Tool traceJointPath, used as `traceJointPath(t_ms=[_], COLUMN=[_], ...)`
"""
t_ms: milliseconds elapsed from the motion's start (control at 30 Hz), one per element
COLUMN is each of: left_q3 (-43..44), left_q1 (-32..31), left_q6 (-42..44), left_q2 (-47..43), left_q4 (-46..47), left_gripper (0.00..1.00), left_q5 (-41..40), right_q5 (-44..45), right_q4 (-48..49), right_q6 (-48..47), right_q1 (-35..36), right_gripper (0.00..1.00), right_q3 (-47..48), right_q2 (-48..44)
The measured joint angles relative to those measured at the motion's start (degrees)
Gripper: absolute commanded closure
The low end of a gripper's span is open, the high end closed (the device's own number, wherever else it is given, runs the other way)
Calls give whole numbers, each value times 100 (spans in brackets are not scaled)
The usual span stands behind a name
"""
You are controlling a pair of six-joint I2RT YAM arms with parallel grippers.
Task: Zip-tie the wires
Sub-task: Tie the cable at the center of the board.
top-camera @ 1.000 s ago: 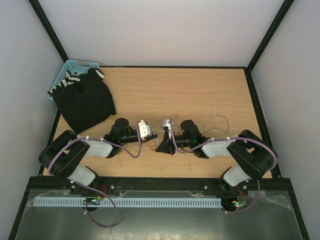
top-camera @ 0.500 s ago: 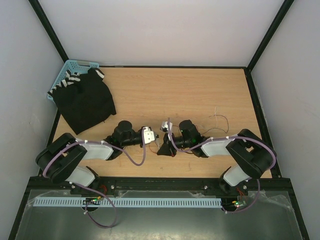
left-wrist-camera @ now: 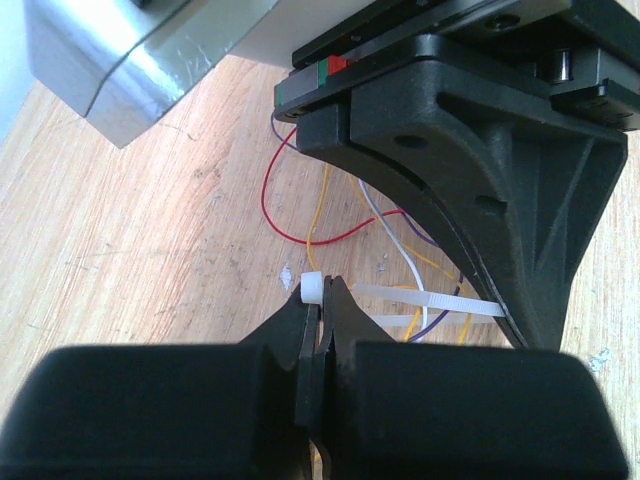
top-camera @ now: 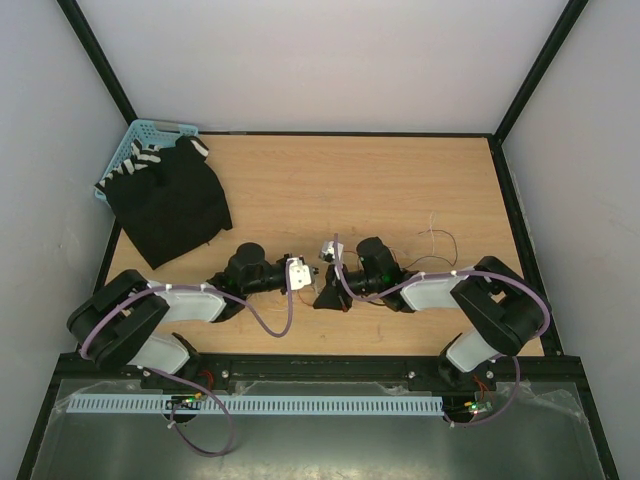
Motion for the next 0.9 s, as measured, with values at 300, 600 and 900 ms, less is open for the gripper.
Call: traceJointPath(t_ms=[300, 600, 900], left_q3=[-35, -92, -131], left_q1=[-37, -136, -247], left_q6=[94, 219, 452], left_q2=[-59, -63, -98], left_q4=[-22, -39, -39], left_gripper=[100, 100, 100], left_q5=[-83, -188, -404], right_q5=[-2, -35, -61], right_q4=[-103, -203, -365], right_q6=[-42, -46, -90], right_q1=[-28, -57, -57], right_gripper=[100, 100, 100], right_q3=[7, 31, 157], right_q2=[0, 0, 0])
